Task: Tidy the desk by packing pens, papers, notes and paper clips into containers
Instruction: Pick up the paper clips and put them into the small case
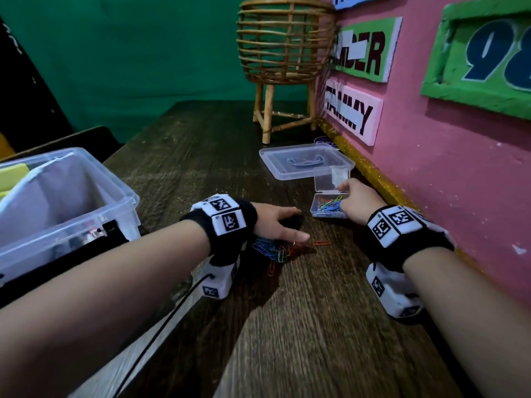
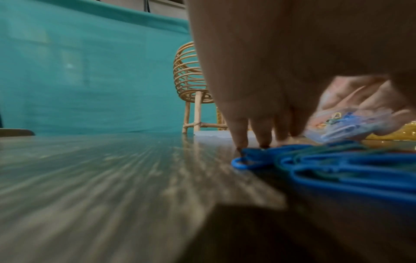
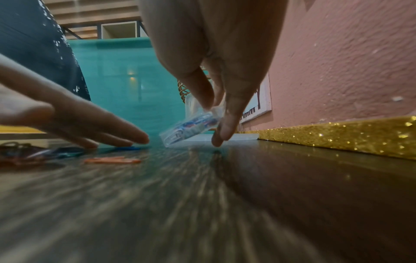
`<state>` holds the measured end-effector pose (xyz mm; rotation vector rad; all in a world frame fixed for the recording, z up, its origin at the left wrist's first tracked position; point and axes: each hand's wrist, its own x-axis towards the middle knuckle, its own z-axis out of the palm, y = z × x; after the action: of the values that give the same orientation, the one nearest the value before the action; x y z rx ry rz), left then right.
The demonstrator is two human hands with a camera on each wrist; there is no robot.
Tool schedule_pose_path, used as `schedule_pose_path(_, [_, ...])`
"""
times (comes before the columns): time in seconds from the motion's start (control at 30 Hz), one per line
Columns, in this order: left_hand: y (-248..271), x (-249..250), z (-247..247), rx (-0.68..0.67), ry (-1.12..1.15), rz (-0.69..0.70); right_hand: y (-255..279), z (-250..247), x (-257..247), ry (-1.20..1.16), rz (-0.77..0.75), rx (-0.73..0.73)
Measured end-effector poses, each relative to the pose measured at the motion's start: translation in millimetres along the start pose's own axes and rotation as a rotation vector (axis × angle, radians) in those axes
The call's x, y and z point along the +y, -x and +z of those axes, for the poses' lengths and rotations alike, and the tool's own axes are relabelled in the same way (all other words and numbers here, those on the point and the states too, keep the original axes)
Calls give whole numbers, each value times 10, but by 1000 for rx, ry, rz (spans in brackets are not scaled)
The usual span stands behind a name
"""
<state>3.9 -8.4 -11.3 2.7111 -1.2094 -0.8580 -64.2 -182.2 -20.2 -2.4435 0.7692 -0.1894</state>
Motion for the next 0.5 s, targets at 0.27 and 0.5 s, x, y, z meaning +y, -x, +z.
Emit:
schedule_pose_path(0.27, [26, 21, 113, 231, -171, 310, -69, 41, 15, 3, -18, -70])
schedule_pose_path(0.5, [-17, 114, 181, 60, -306, 468, -97, 68, 36, -15, -59, -104])
